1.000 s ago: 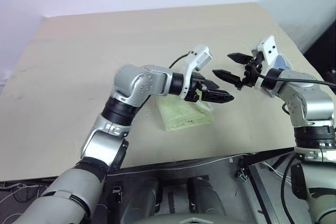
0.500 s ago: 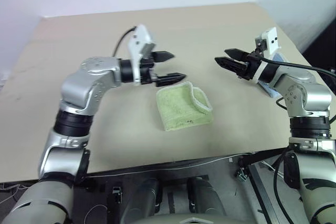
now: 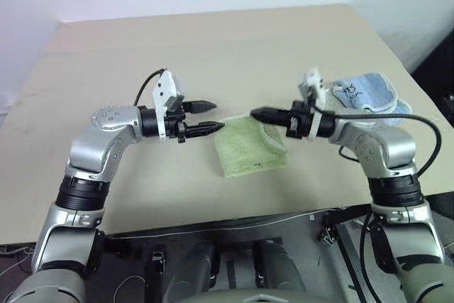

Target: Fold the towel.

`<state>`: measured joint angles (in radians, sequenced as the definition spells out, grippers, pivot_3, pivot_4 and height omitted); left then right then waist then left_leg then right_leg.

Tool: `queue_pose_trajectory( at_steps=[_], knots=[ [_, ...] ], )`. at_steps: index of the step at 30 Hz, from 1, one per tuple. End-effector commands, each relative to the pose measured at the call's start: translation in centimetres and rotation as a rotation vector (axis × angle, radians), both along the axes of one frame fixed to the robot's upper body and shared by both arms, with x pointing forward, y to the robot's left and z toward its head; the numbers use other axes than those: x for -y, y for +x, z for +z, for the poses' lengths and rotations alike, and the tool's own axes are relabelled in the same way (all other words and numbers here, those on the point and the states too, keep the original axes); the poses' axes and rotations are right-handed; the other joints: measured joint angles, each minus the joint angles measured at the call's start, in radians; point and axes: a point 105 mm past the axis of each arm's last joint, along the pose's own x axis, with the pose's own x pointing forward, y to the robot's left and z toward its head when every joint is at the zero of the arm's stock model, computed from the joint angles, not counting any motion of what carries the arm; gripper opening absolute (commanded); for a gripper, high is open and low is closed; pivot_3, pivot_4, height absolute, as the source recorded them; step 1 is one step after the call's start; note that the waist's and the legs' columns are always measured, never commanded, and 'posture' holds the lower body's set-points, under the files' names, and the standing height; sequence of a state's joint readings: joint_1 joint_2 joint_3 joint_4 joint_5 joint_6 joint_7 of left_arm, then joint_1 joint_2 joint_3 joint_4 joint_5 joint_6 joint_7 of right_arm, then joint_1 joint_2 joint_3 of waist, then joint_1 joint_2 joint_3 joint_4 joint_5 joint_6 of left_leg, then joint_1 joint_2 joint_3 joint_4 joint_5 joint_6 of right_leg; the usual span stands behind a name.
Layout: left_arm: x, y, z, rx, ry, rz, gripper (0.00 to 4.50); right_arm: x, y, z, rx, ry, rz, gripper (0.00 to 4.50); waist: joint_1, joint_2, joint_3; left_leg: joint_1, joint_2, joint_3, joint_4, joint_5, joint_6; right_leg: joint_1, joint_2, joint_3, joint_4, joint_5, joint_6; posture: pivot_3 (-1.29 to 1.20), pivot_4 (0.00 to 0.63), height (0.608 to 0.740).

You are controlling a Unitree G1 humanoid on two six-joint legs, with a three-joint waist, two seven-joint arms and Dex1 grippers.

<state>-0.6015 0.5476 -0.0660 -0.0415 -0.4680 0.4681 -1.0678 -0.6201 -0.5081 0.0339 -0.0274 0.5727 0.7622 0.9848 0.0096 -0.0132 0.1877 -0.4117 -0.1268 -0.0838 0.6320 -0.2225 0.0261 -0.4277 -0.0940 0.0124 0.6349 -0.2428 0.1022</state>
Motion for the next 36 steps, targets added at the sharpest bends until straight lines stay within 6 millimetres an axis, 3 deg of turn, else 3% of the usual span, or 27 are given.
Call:
queue_pose_trajectory(
  at_steps=[1, 8, 13, 19, 23, 25, 28, 30, 33, 36],
  knots=[
    [1.1, 0.0, 0.2, 0.063, 0.044, 0.002, 1.49, -0.5, 0.1, 1.6, 0.068, 0.013, 0.002, 0.0, 0.0, 0.0, 0.0, 0.0, 0.0, 0.0, 0.0, -0.001, 0.001, 0.0, 0.0, 0.0, 0.0, 0.001, 0.0, 0.0, 0.15, 0.74],
    [1.2, 1.3, -0.9, 0.083, 0.04, 0.048, 0.02, 0.2, 1.1, 2.0, 0.087, -0.011, -0.04, 0.0, -0.003, 0.0, 0.0, 0.0, 0.0, 0.0, 0.0, 0.0, 0.001, 0.0, 0.001, 0.0, 0.0, 0.001, 0.0, 0.0, 0.15, 0.74],
    [1.5, 0.7, -1.4, 0.059, 0.028, -0.01, 0.02, -1.5, 1.0, 1.7, 0.088, -0.012, -0.001, 0.0, -0.007, 0.0, 0.0, 0.0, 0.001, 0.0, 0.0, 0.0, 0.0, 0.0, 0.001, 0.0, 0.0, 0.001, 0.0, 0.0, 0.15, 0.74],
    [3.0, 0.9, -2.8, 0.052, 0.064, -0.037, 0.02, -2.6, 3.5, -0.2, 0.086, -0.061, -0.094, 0.0, -0.007, 0.0, 0.0, 0.0, 0.001, 0.0, 0.001, 0.0, 0.0, 0.0, 0.001, 0.0, 0.0, 0.001, 0.0, 0.0, 0.15, 0.74],
    [4.7, 1.6, -4.0, 0.081, 0.08, -0.032, 0.02, -0.1, 4.0, -3.4, 0.067, -0.17, -0.135, 0.0, 0.004, 0.0, 0.0, 0.0, 0.0, 0.0, 0.001, 0.001, -0.002, 0.0, 0.001, 0.0, 0.0, 0.001, 0.0, 0.0, 0.15, 0.74],
    [5.9, 1.3, -5.3, 0.079, 0.11, -0.061, 0.02, 2.3, 4.4, -3.8, 0.041, -0.163, -0.193, 0.0, 0.005, 0.0, 0.0, 0.0, 0.0, 0.0, 0.001, 0.001, -0.002, 0.001, 0.001, 0.0, -0.001, 0.001, 0.0, 0.0, 0.15, 0.74],
    [7.0, 1.5, -6.7, 0.065, 0.089, -0.038, 0.02, 4.2, 4.8, -4.6, 0.034, -0.186, -0.24, 0.0, 0.001, 0.0, 0.0, 0.0, -0.001, 0.001, 0.002, 0.001, -0.001, 0.001, 0.0, 0.0, -0.001, 0.002, 0.0, 0.0, 0.15, 0.74],
    [7.5, 1.5, -7.6, 0.038, 0.071, -0.025, 0.02, 4.5, 5.0, -5.6, 0.021, -0.207, -0.249, 0.0, -0.008, 0.0, 0.0, 0.0, 0.0, 0.002, 0.001, 0.001, -0.001, 0.001, 0.001, 0.0, -0.001, 0.002, 0.001, 0.0, 0.15, 0.74],
    [7.5, 0.9, -10.6, 0.009, 0.154, -0.031, 0.02, 2.9, 4.8, -7.3, -0.006, -0.21, -0.218, 0.0, -0.026, 0.001, -0.001, 0.001, 0.002, 0.002, 0.0, 0.001, -0.001, 0.001, 0.003, 0.001, 0.0, 0.002, 0.0, 0.0, 0.15, 0.74],
    [7.3, 0.6, -10.9, -0.012, 0.153, -0.039, 0.02, 2.2, 5.0, -8.4, -0.01, -0.243, -0.213, 0.0, -0.028, 0.002, -0.002, 0.003, 0.003, 0.003, 0.0, 0.001, -0.001, 0.001, 0.004, 0.002, 0.002, 0.002, 0.0, 0.0, 0.15, 0.74]
  ],
)
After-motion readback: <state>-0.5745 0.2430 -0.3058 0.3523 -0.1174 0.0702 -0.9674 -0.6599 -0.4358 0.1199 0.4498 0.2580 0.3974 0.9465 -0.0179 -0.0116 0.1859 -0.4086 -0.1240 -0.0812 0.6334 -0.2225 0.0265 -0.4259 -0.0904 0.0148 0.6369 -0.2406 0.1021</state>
